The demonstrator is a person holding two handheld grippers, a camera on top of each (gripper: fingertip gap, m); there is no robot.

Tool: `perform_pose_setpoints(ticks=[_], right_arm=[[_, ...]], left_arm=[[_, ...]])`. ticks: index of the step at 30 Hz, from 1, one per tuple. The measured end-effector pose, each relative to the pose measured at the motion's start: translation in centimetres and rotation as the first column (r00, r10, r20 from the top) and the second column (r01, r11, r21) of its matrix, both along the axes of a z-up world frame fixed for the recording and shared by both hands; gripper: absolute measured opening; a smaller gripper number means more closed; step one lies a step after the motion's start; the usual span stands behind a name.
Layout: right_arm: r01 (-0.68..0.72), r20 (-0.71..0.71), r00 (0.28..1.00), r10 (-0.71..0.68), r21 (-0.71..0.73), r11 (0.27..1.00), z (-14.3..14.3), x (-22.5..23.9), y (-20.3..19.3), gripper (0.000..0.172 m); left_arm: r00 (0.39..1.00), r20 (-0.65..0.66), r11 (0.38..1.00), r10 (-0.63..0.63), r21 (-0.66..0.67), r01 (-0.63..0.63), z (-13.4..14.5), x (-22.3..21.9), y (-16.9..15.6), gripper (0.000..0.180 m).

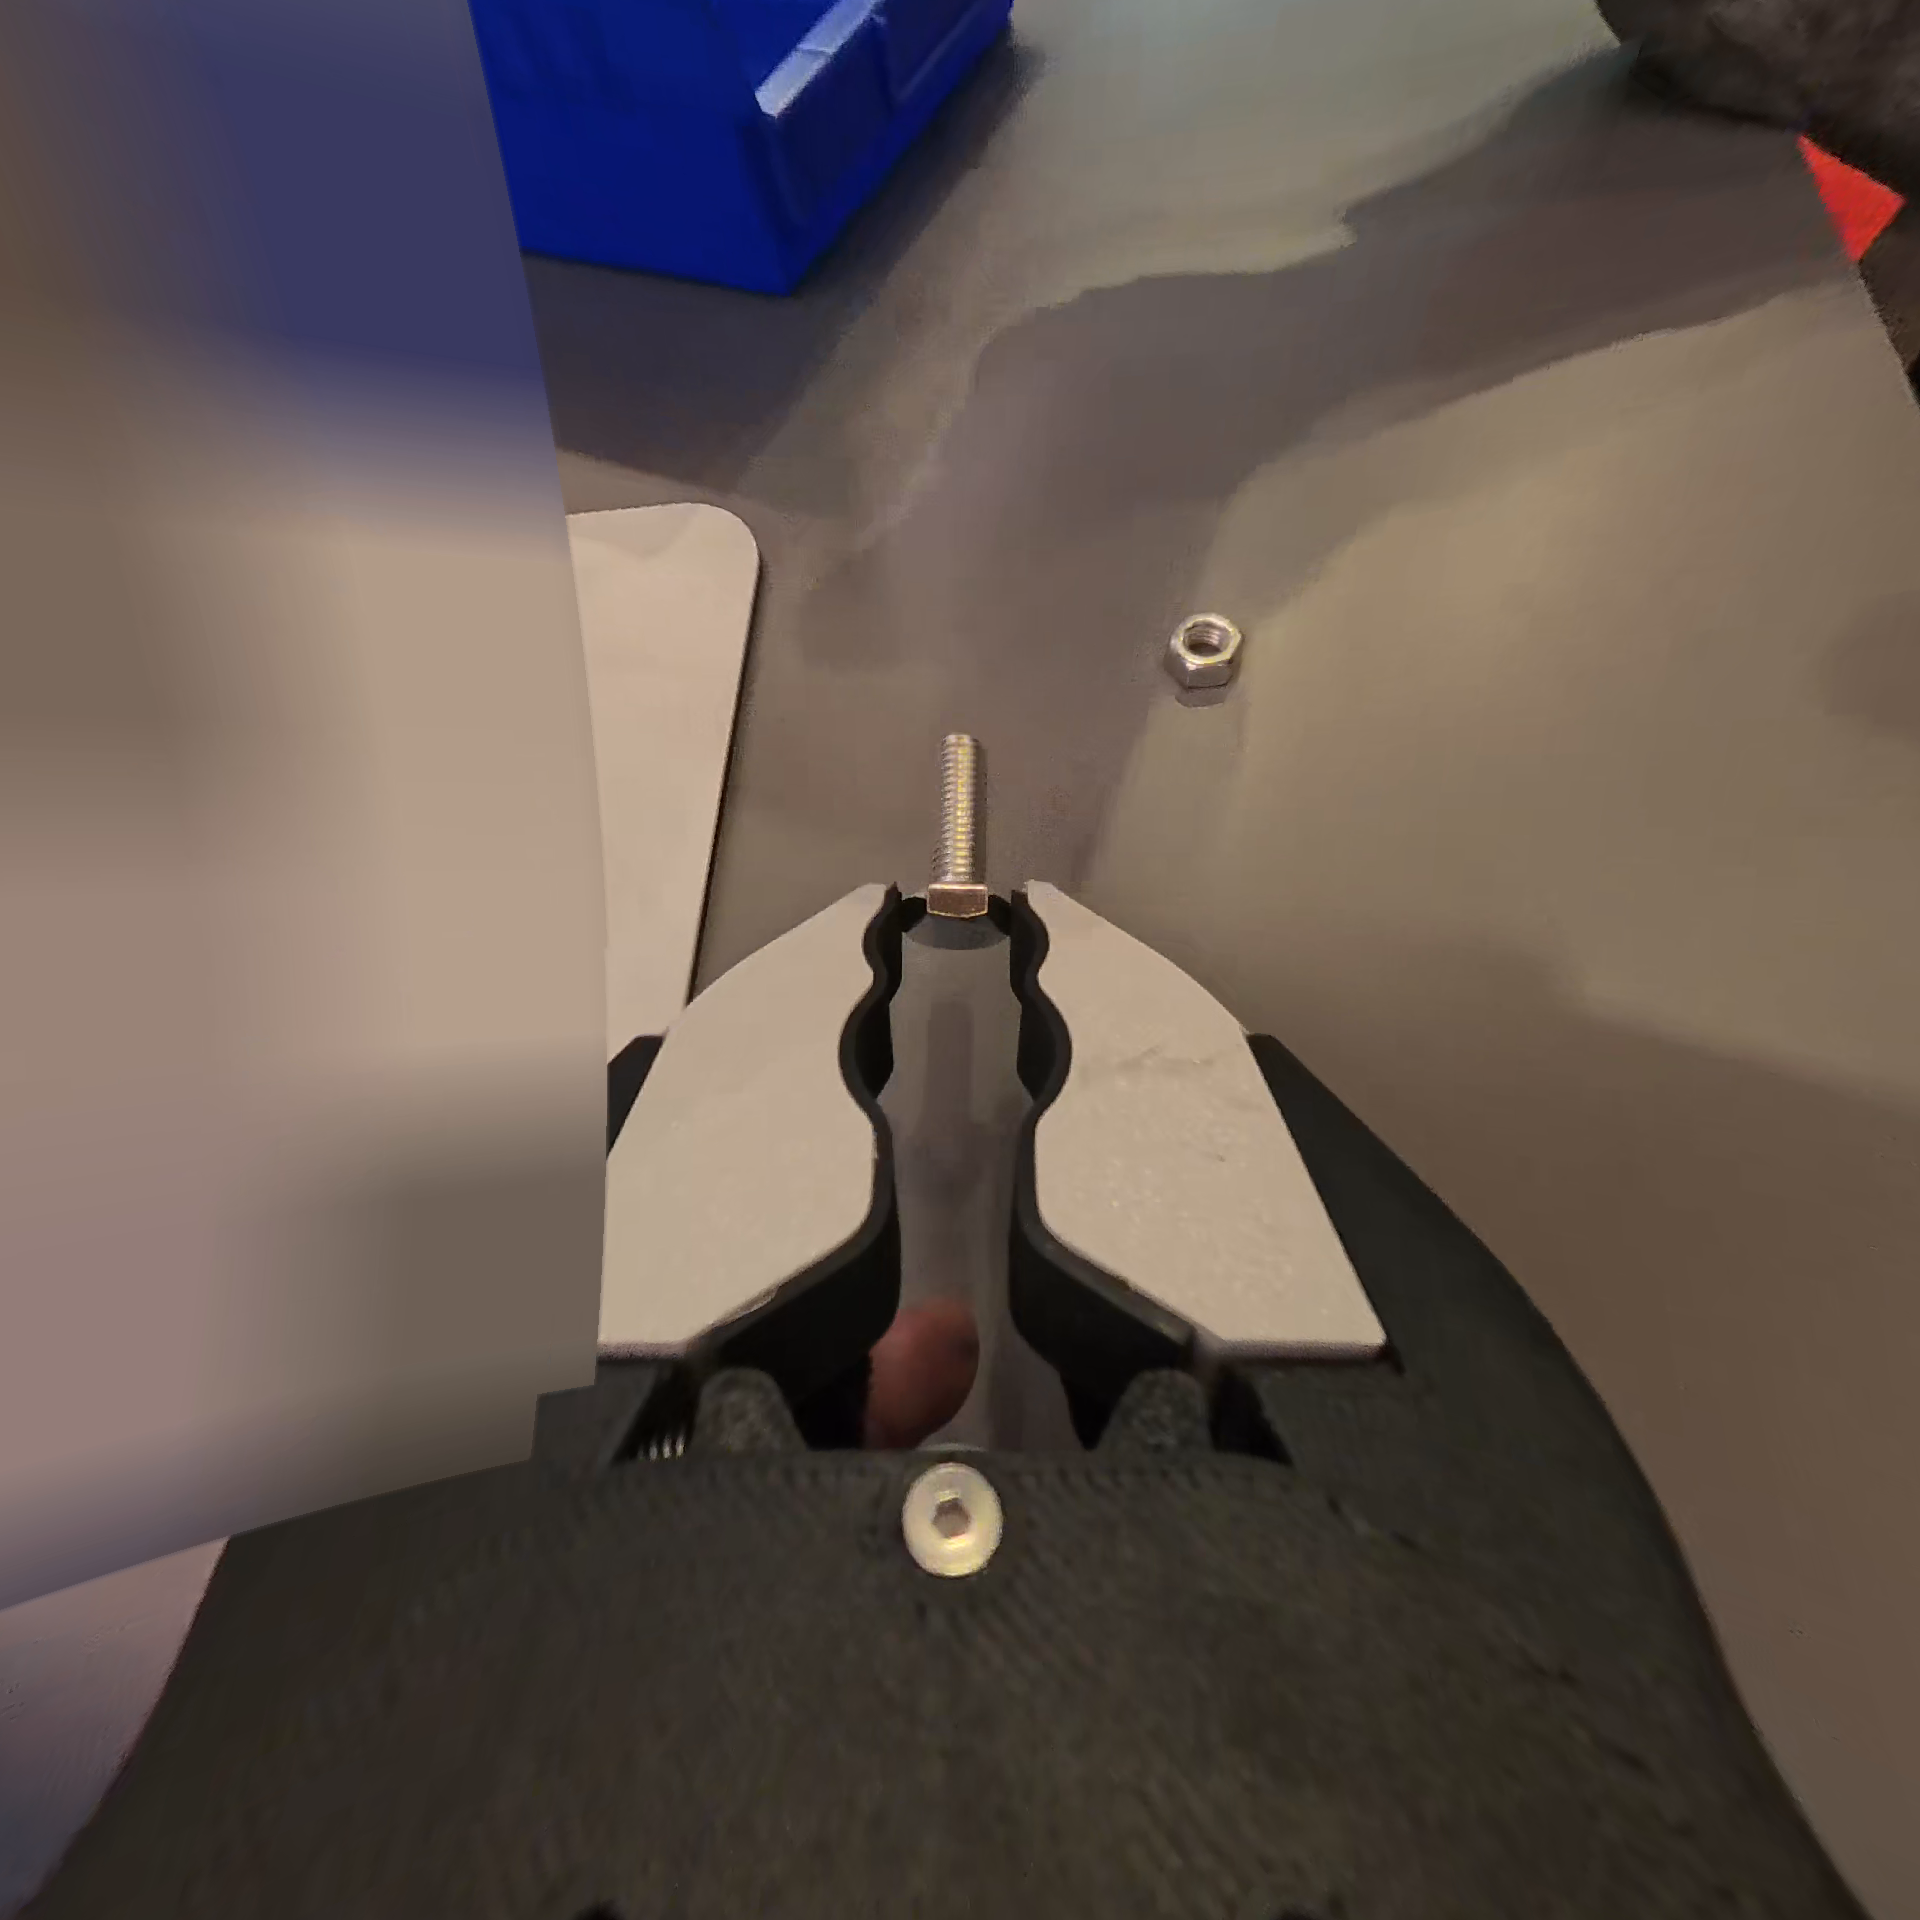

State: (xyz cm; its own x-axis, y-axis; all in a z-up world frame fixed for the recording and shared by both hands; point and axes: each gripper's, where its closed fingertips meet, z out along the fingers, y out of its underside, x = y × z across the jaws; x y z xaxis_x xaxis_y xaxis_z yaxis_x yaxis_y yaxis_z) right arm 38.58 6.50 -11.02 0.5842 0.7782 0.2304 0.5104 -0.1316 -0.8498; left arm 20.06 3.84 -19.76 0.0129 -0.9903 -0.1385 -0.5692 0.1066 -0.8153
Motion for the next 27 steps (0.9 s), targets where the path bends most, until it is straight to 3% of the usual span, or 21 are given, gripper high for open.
perform_pose_setpoints(ticks=[9, 13, 22, 27], right_arm=[[-0.241, 0.044, 0.965, 0.257, -0.222, 0.945, -6.7, -9.8, -6.9, 0.013], [-0.221, 0.147, 0.952, 0.268, -0.272, 0.936, -9.5, -10.7, -7.5, 0.018], [-0.143, 0.185, 0.958, 0.219, -0.356, 0.924, -11.5, -10.8, -7.7, 0.026], [-0.137, 0.188, 0.956, 0.224, -0.387, 0.912, -12.1, -11.3, -7.9, 0.022]], left_arm=[[1.000, 0.013, 1.000, -0.001, 0.026, 0.001, 0.1, 0.4, -0.4, 0.019], [1.000, 0.025, 1.000, 0.011, 0.018, -0.012, 0.3, 0.4, -0.1, 0.019], [1.000, 0.019, 1.000, 0.017, 0.008, -0.017, 0.1, 0.4, 0.0, 0.019], [1.000, 0.017, 1.000, 0.023, -0.001, -0.023, 0.0, 0.3, 0.2, 0.019]])
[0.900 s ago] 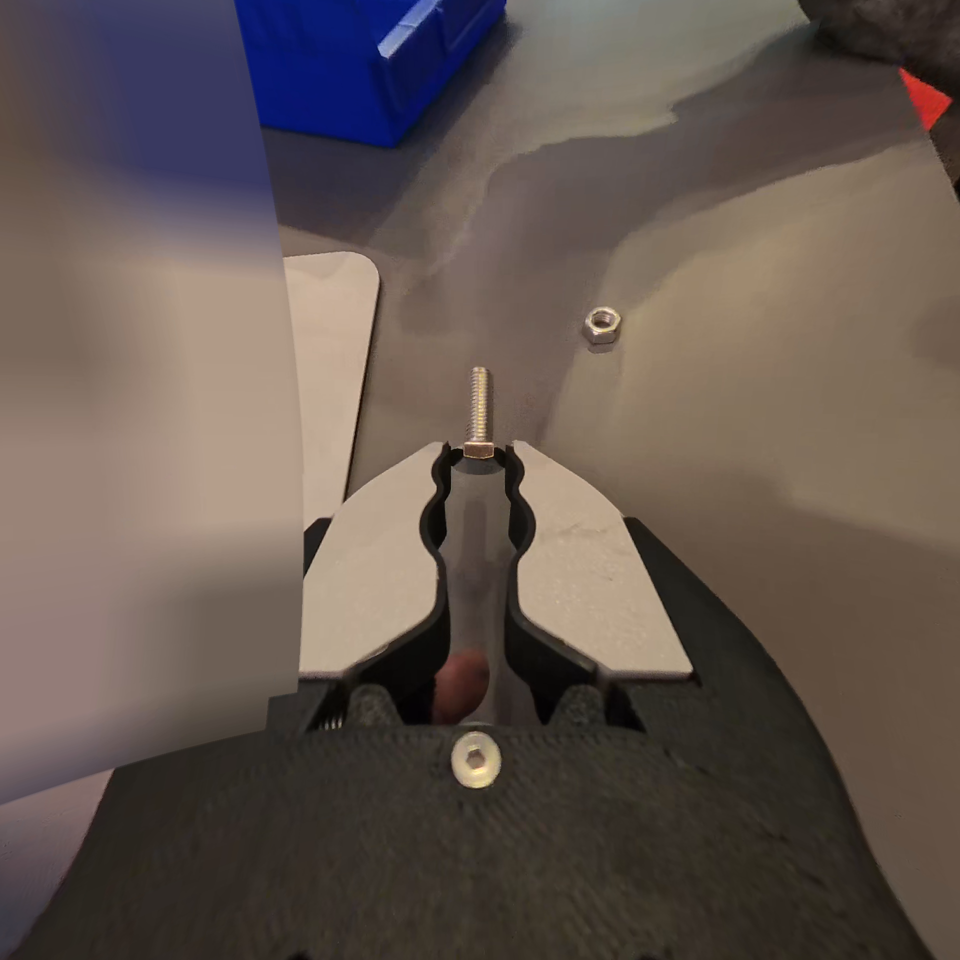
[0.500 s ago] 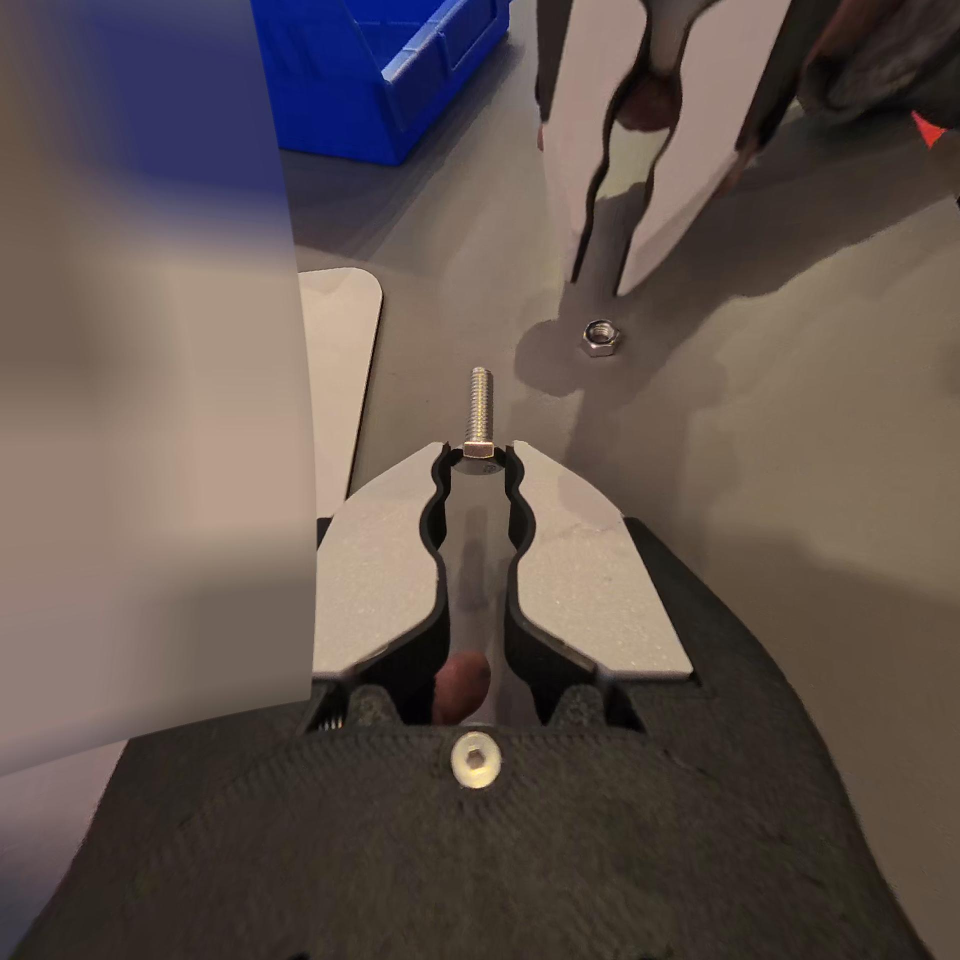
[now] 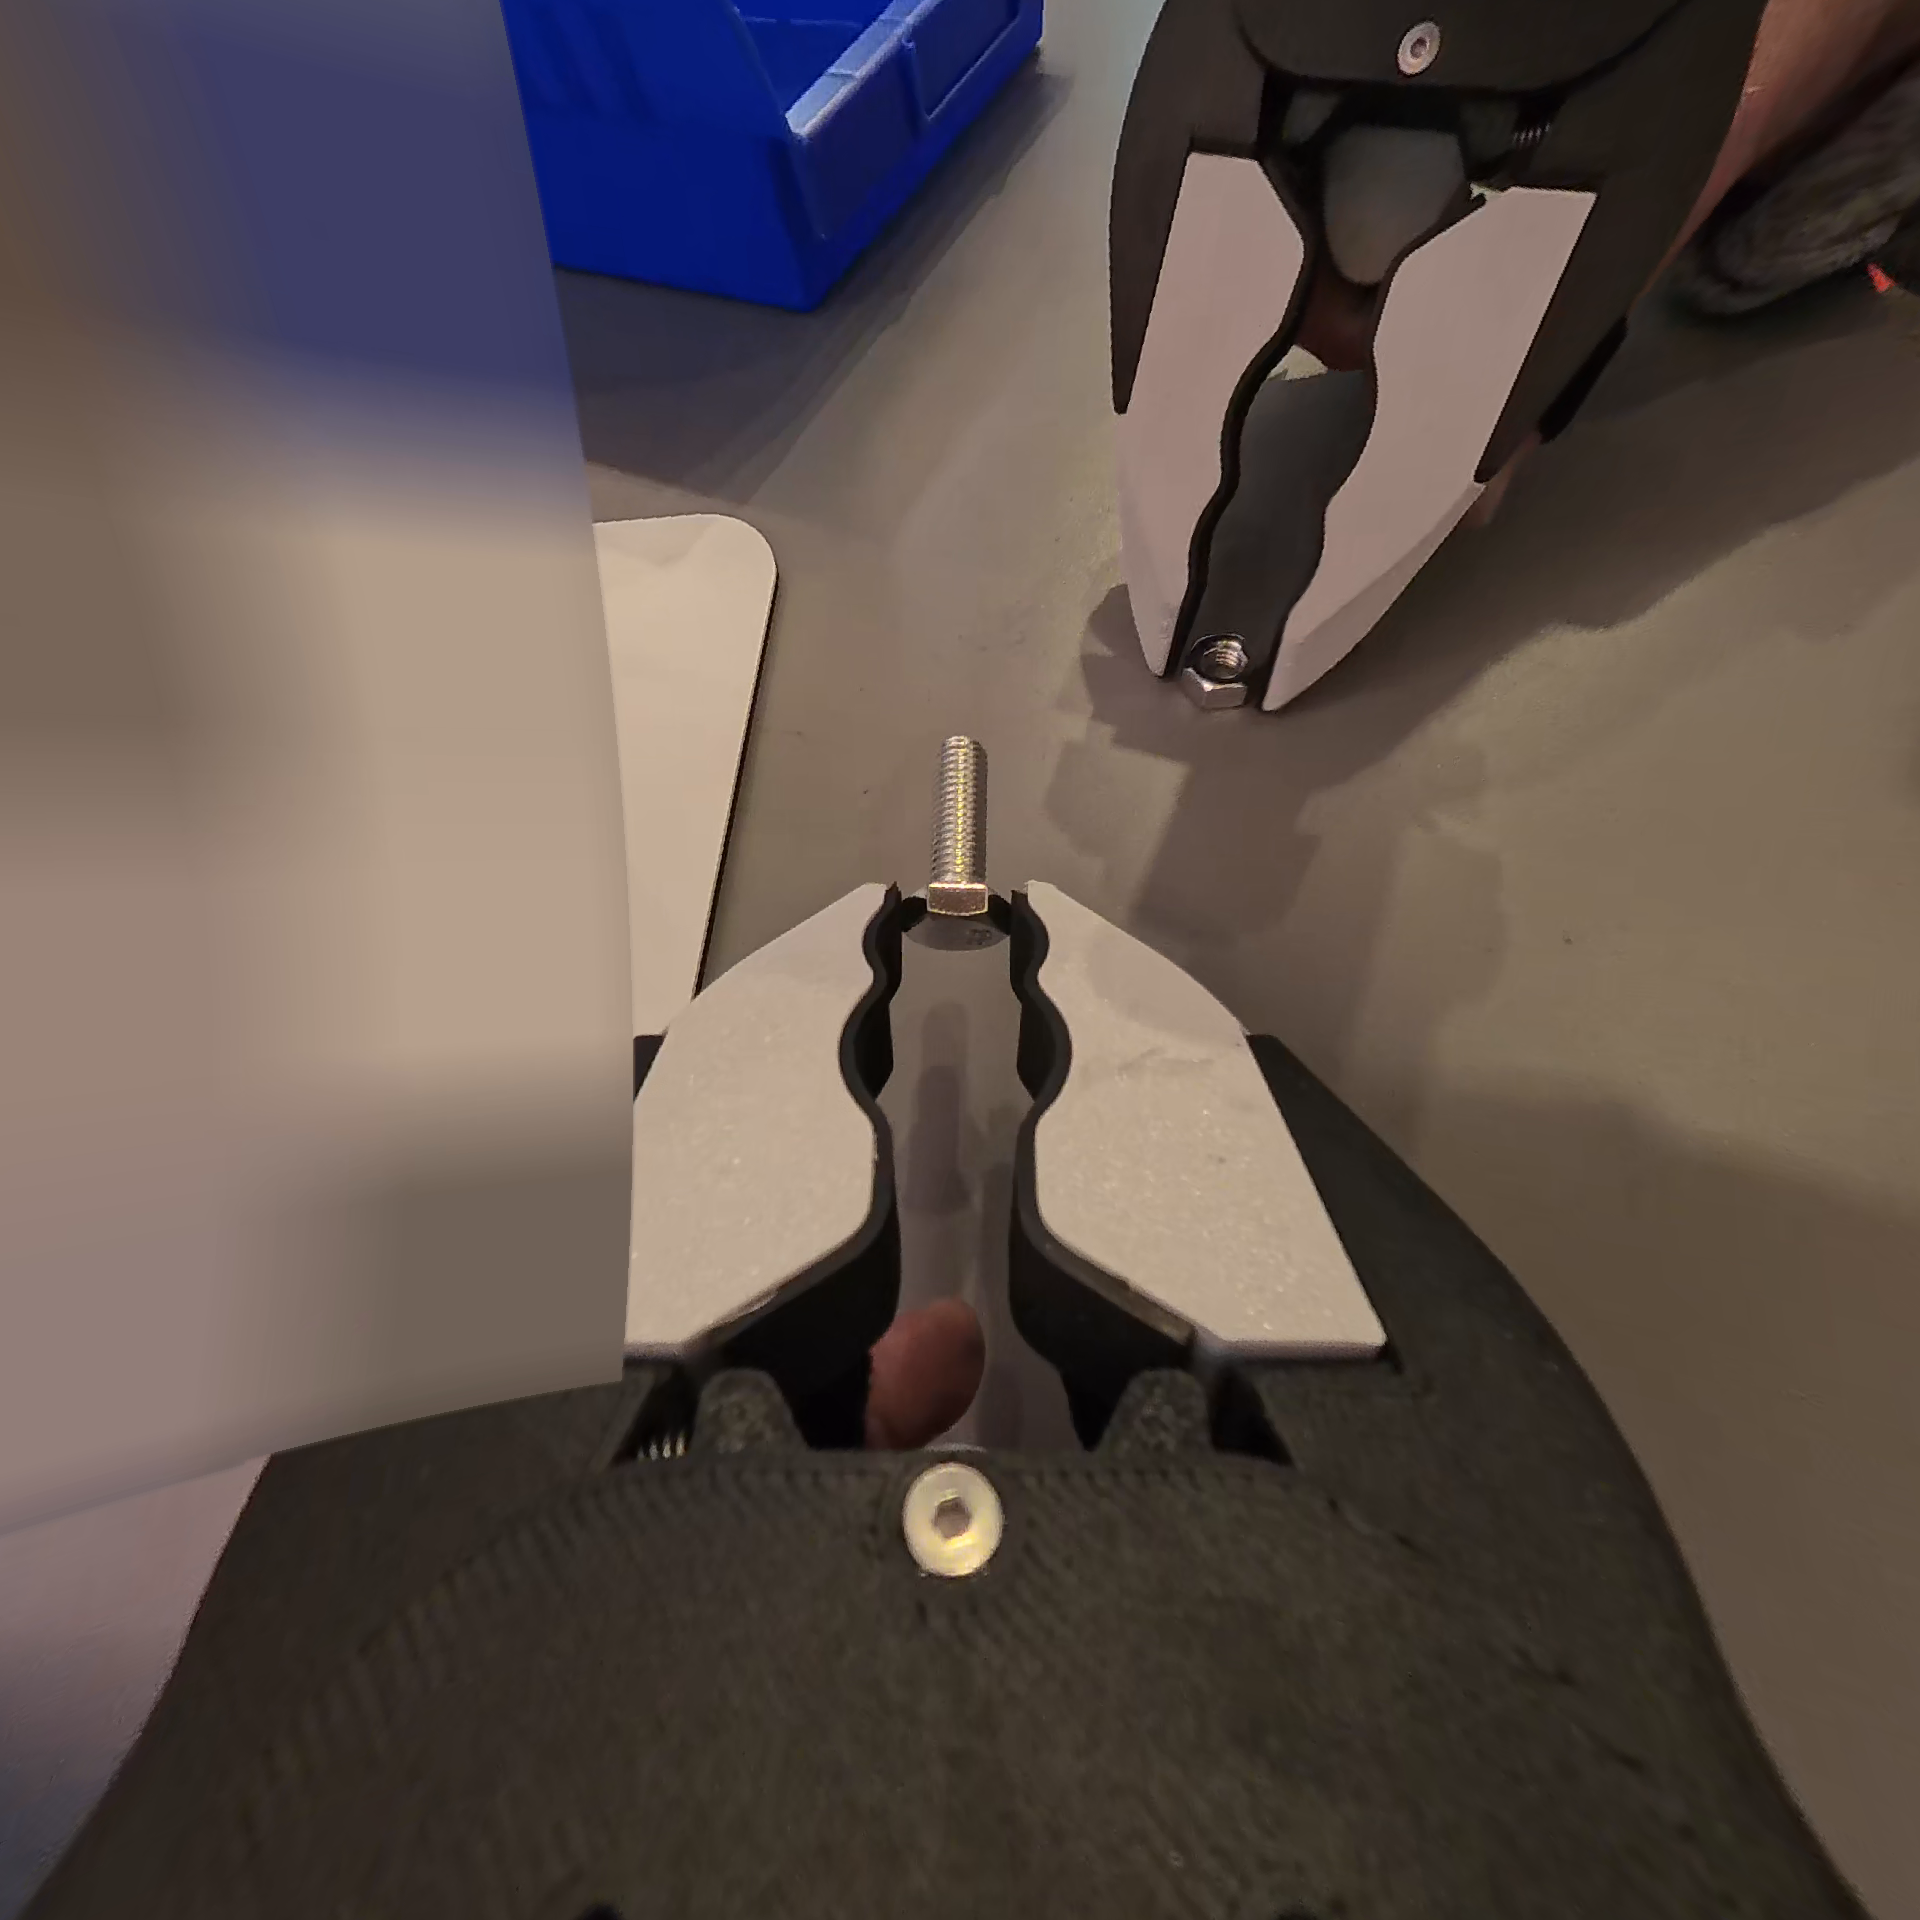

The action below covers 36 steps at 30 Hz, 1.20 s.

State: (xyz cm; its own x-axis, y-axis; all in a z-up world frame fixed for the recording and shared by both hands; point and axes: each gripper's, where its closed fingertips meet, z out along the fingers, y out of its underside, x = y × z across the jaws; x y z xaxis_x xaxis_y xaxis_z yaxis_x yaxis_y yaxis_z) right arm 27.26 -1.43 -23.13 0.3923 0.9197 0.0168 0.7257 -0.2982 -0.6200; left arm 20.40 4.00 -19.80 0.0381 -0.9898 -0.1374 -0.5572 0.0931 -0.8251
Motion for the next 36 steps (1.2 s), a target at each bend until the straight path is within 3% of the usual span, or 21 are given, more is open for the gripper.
perform_pose_setpoints(ticks=[13, 17, 22, 27, 33, 36], right_arm=[[0.011, -0.007, 1.000, -0.011, -0.022, 1.000, 0.0, 0.1, 0.0, 0.017], [-0.009, -0.021, 1.000, 0.009, 0.010, 1.000, 0.3, 0.2, 0.2, 0.017], [-0.031, -0.183, 0.982, 0.049, 0.100, 0.995, 3.9, -0.1, 0.8, 0.017], [-0.047, -0.344, 0.930, 0.132, 0.243, 0.969, 9.1, -0.9, 0.8, 0.017], [-0.172, -0.434, 0.823, 0.366, 0.424, 0.889, 14.9, -3.0, -1.5, 0.017], [-0.247, -0.406, 0.787, 0.465, 0.483, 0.840, 16.1, -3.9, -3.0, 0.017]], left_arm=[[1.000, 0.005, 1.000, -0.007, -0.024, 0.008, 0.0, 0.1, -0.2, 0.019], [0.996, 0.081, 0.992, -0.030, -0.124, 0.040, 0.9, 0.4, -0.7, 0.019], [0.964, 0.261, 0.950, -0.060, -0.282, 0.135, 3.9, 0.2, -1.5, 0.019], [0.885, 0.446, 0.837, -0.134, -0.427, 0.342, 6.9, 0.0, -3.8, 0.019], [0.809, 0.544, 0.748, -0.222, -0.437, 0.499, 8.4, 0.0, -6.1, 0.019], [0.771, 0.578, 0.706, -0.267, -0.428, 0.565, 8.9, 0.0, -7.4, 0.019]])
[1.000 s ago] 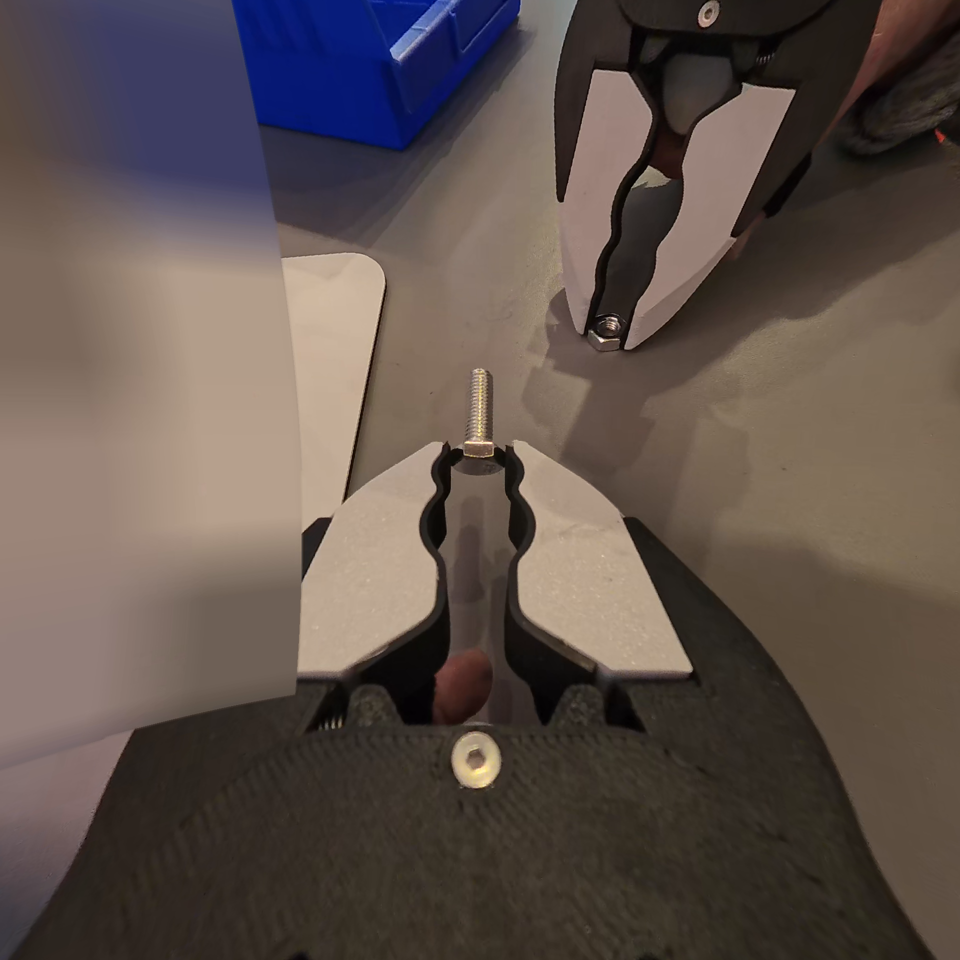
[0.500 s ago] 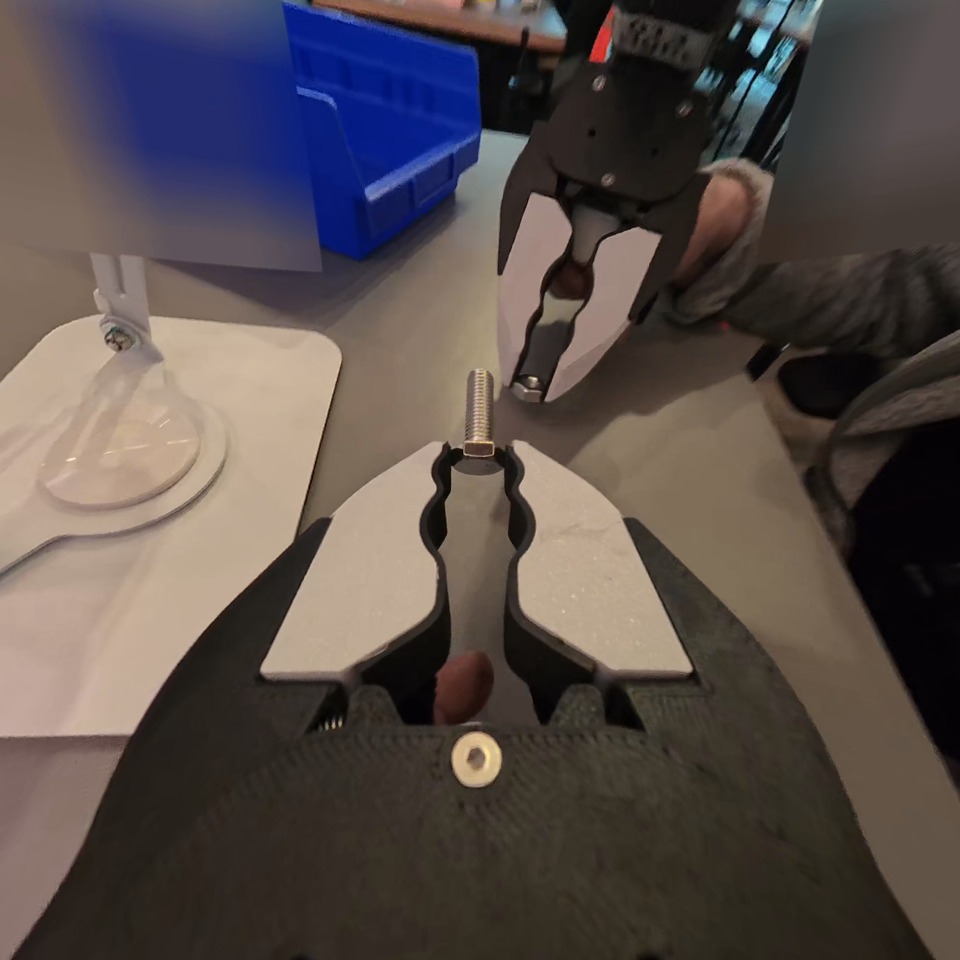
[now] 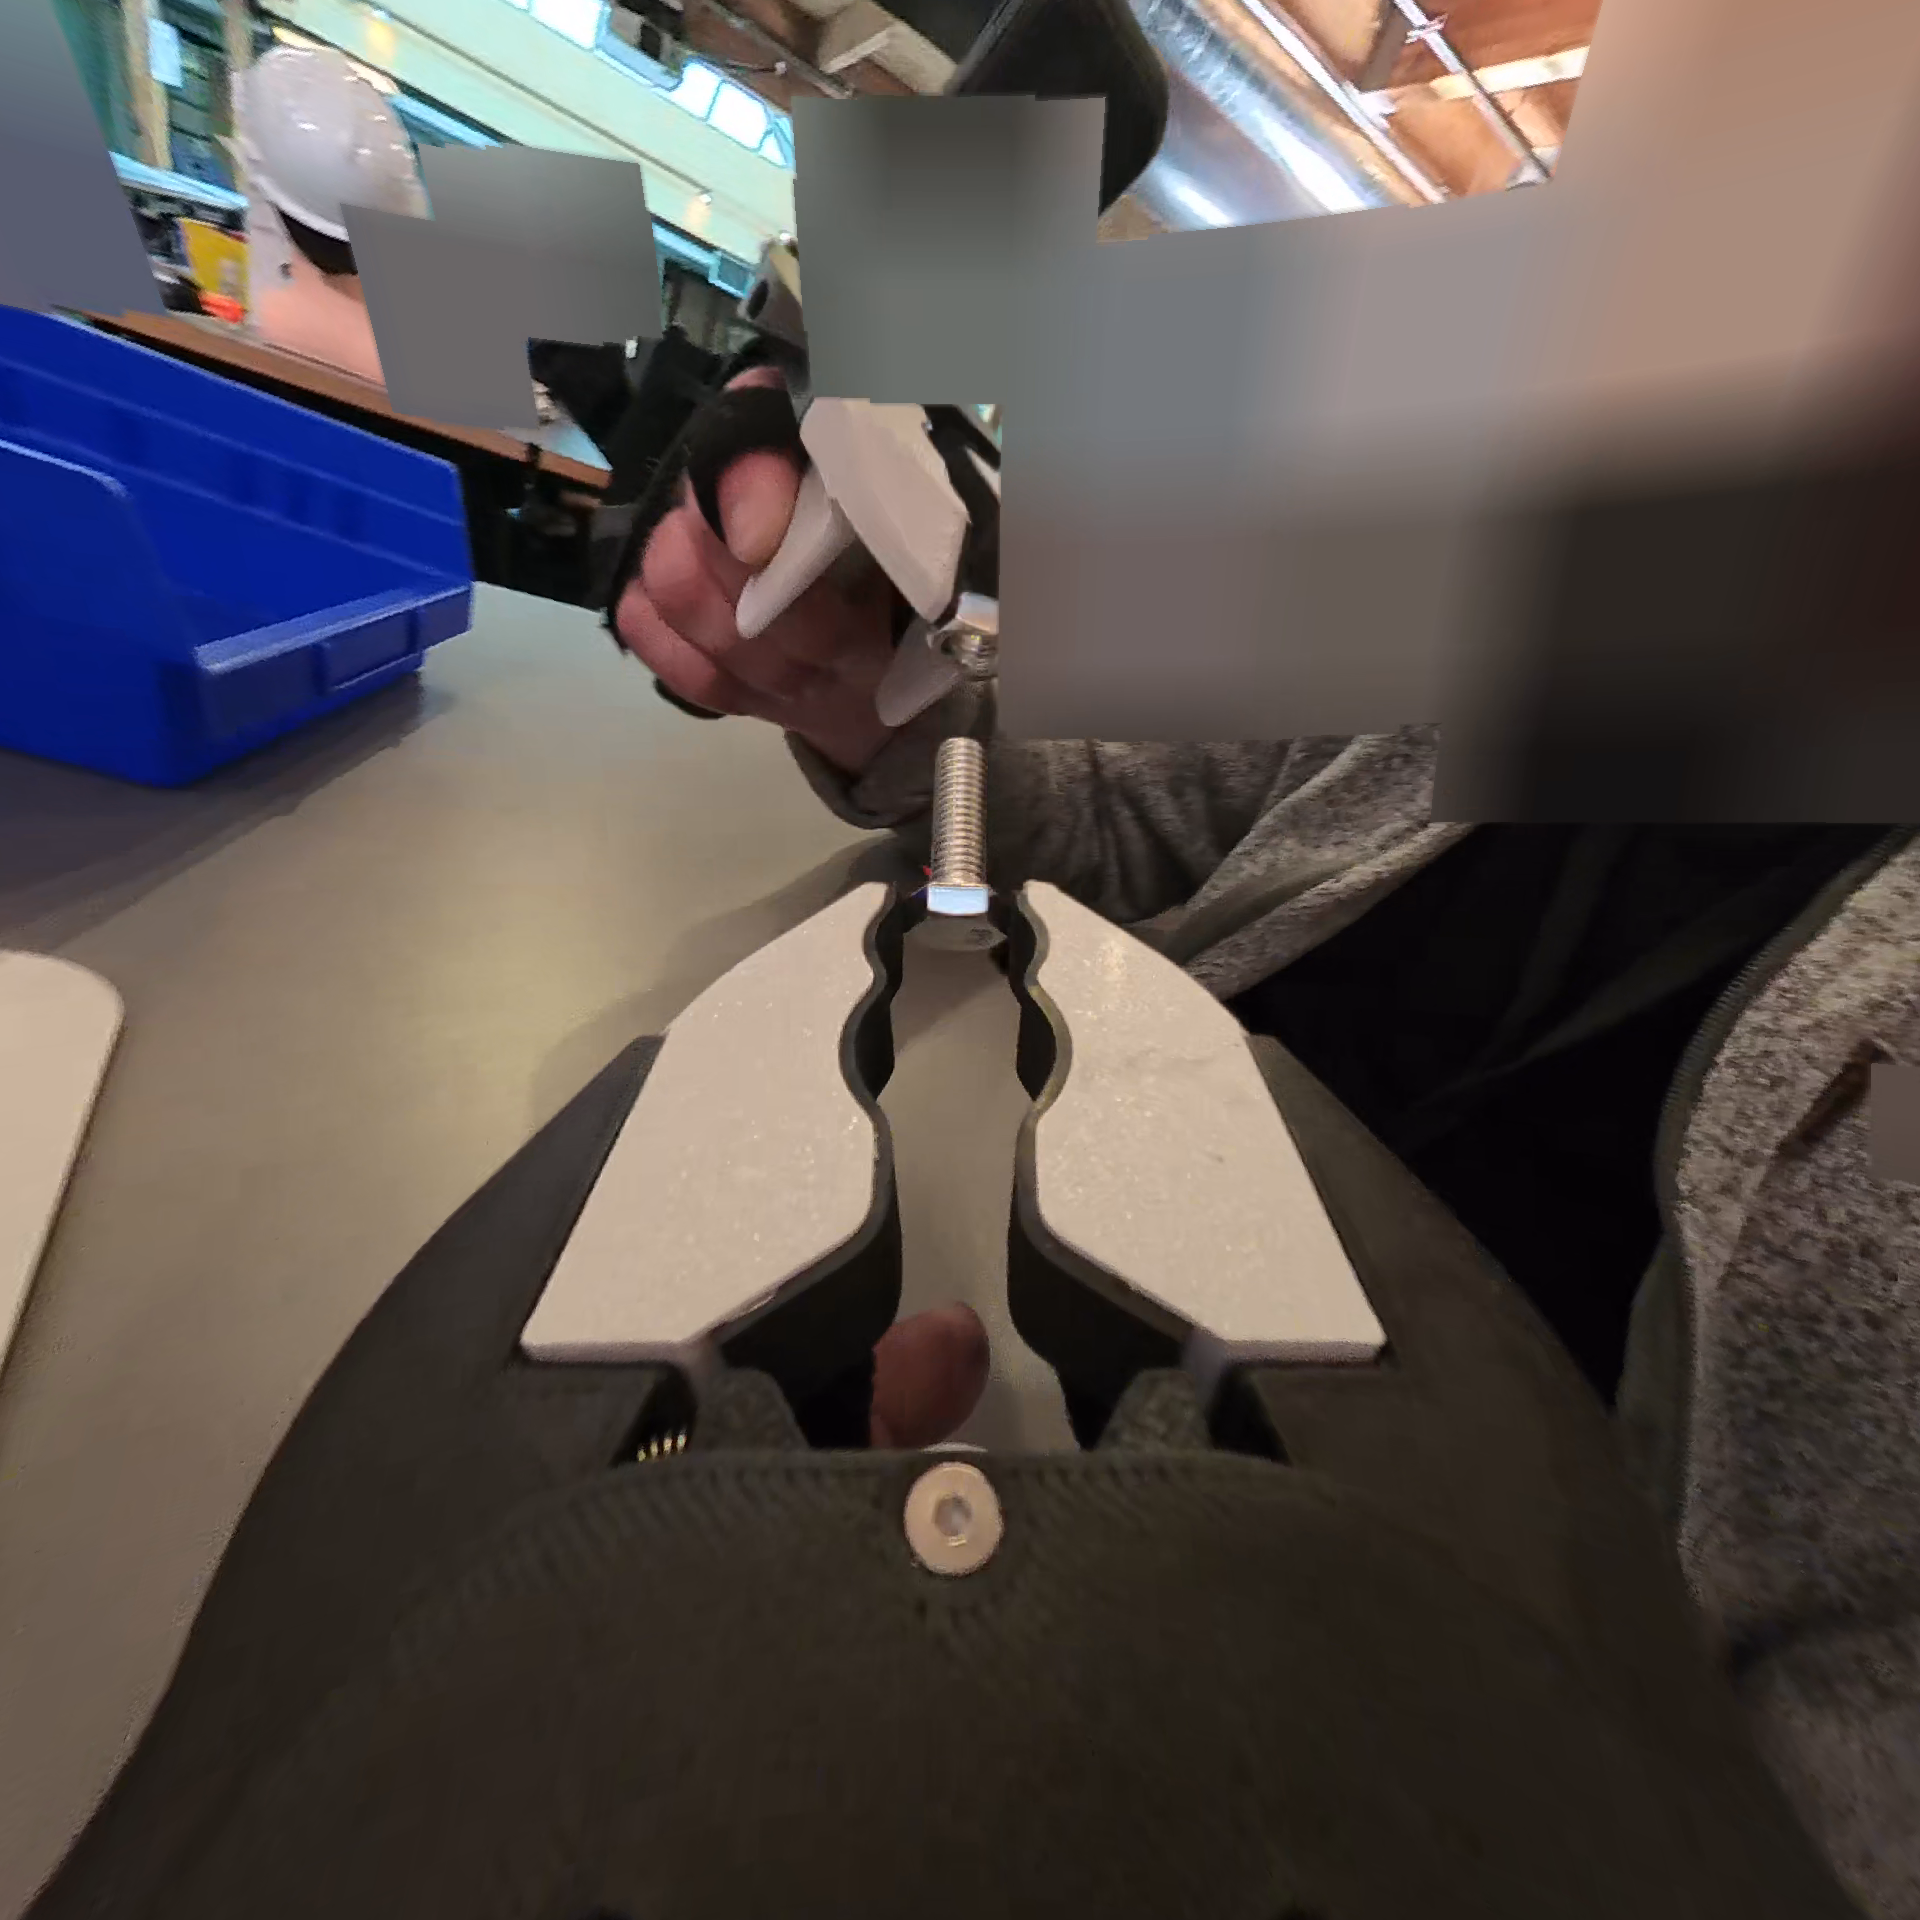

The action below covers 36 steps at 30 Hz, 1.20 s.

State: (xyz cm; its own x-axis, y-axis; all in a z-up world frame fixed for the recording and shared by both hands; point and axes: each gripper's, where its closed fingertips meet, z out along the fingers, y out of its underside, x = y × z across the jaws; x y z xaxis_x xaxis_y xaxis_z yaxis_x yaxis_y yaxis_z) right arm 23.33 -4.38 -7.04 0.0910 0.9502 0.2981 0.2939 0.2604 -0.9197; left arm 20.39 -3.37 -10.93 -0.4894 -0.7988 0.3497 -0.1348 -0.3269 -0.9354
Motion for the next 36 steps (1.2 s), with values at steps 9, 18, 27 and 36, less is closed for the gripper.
perform_pose_setpoints(ticks=[9, 18, 27, 36], right_arm=[[-0.106, 0.044, 0.994, 0.104, 0.030, 0.994, -0.6, -1.3, -1.2, 0.017], [-0.128, 0.010, 0.992, 0.128, 0.050, 0.990, -0.5, -2.0, -1.5, 0.017], [-0.103, 0.003, 0.995, 0.103, 0.063, 0.993, -0.5, -1.9, -1.2, 0.017], [-0.041, -0.059, 0.997, 0.043, 0.033, 0.999, -0.3, -1.6, -0.3, 0.017]], left_arm=[[0.994, 0.053, 0.996, -0.091, -0.019, 0.092, 0.6, 0.0, -1.8, 0.019], [0.991, 0.077, 0.993, -0.106, -0.039, 0.109, 0.9, 0.1, -2.2, 0.018], [0.995, 0.080, 0.998, -0.063, -0.007, 0.064, 0.9, 0.2, -1.9, 0.018], [0.995, 0.079, 0.994, 0.054, 0.092, -0.061, 1.2, 0.5, -1.0, 0.019]])
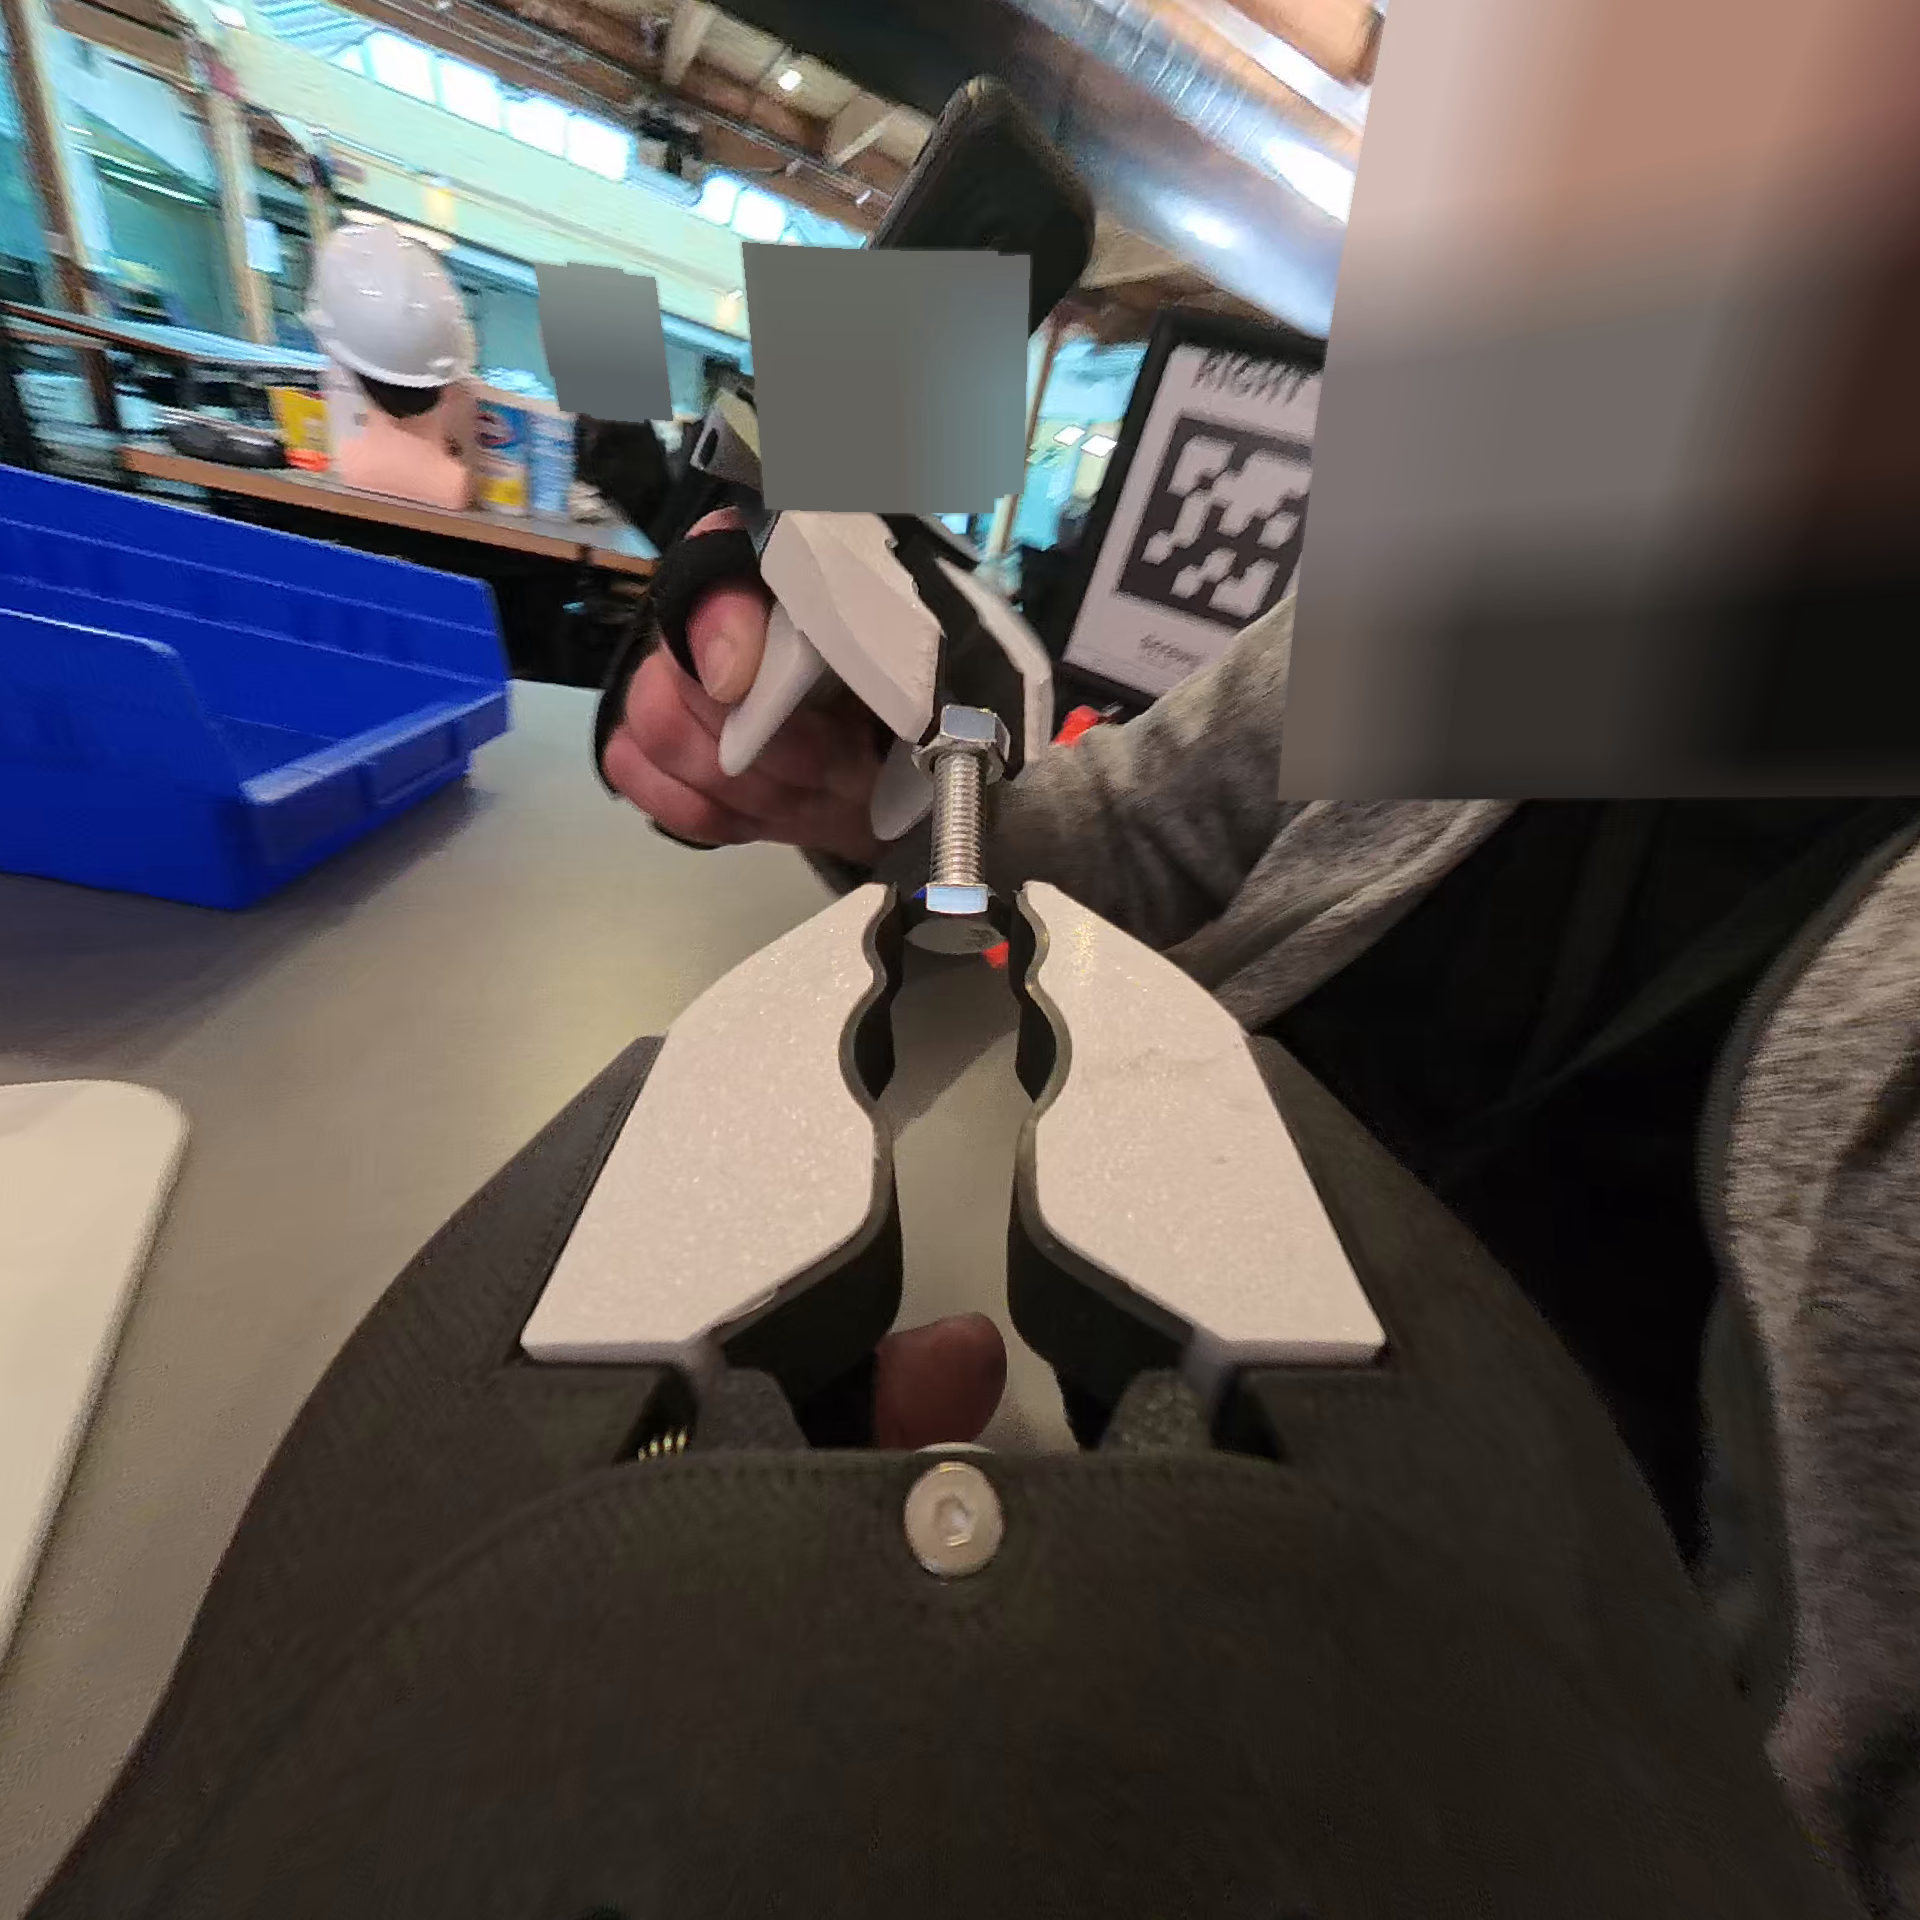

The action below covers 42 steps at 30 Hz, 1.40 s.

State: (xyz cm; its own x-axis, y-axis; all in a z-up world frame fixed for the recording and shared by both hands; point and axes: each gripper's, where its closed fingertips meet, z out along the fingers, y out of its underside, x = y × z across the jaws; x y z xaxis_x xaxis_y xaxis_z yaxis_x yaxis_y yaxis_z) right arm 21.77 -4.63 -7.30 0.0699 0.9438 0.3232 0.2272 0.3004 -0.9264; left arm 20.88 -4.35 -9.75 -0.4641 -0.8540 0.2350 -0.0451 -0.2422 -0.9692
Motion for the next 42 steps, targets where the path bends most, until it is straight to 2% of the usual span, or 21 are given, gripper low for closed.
perform_pose_setpoints(ticks=[6, 12, 17, 23, 26, 31, 38, 42], right_arm=[[0.034, -0.062, 0.997, -0.036, -0.029, 0.999, 0.5, 0.4, 0.6, 0.017], [0.052, -0.126, 0.990, -0.061, -0.072, 0.996, 1.1, 0.7, 1.1, 0.017], [0.057, -0.197, 0.977, -0.084, -0.138, 0.989, 1.6, 1.1, 1.5, 0.017], [0.064, -0.264, 0.957, -0.119, -0.207, 0.976, 2.0, 1.6, 2.1, 0.017], [0.058, -0.298, 0.945, -0.137, -0.259, 0.964, 2.0, 1.8, 2.4, 0.018], [0.030, -0.353, 0.922, -0.157, -0.338, 0.941, 1.9, 2.1, 2.8, 0.018], [-0.039, -0.441, 0.877, -0.192, -0.462, 0.886, 2.0, 2.6, 3.4, 0.017], [-0.103, -0.480, 0.849, -0.222, -0.562, 0.821, 1.6, 2.5, 3.7, 0.017]], left_arm=[[0.992, 0.019, 0.987, 0.124, 0.102, -0.125, 0.7, 0.3, 0.7, 0.019], [0.972, 0.042, 0.948, 0.233, 0.211, -0.237, 1.3, 0.5, 1.1, 0.019], [0.934, 0.072, 0.855, 0.351, 0.382, -0.351, 1.8, 0.9, 1.6, 0.019], [0.882, 0.114, 0.735, 0.457, 0.509, -0.447, 2.1, 1.3, 2.2, 0.019], [0.843, 0.150, 0.629, 0.517, 0.602, -0.493, 2.1, 1.5, 2.6, 0.019], [0.798, 0.205, 0.485, 0.566, 0.700, -0.524, 2.1, 1.7, 2.9, 0.019], [0.726, 0.319, 0.171, 0.609, 0.841, -0.513, 2.6, 1.9, 3.5, 0.018], [0.706, 0.380, -0.028, 0.597, 0.890, -0.455, 2.4, 1.7, 3.9, 0.019]])
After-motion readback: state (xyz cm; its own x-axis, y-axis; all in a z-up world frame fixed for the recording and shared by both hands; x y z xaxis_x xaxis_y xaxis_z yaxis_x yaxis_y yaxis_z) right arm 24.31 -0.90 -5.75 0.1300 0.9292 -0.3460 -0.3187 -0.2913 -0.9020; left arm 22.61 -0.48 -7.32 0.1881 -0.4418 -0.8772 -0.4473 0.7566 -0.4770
